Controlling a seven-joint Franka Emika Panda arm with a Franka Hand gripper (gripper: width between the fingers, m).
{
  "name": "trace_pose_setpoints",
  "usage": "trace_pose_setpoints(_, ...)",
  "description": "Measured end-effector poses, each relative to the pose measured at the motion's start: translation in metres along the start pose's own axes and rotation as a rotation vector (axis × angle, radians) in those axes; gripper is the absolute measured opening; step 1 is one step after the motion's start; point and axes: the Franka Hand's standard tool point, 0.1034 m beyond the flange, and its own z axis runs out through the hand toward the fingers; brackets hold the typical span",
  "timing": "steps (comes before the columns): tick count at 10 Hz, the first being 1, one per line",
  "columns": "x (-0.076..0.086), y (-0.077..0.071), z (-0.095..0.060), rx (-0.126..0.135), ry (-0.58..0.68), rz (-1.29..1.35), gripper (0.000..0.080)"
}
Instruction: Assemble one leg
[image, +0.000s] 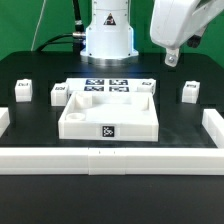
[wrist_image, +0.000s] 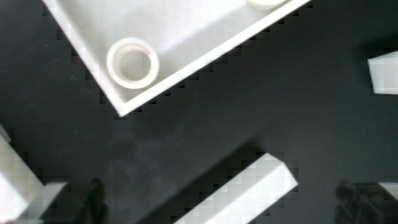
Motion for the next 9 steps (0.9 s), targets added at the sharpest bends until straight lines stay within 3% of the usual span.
trace_pose_setpoints(9, -0.0008, 0.0006, 0.0018, -0.002, 0.004, -0.010, 0.0650)
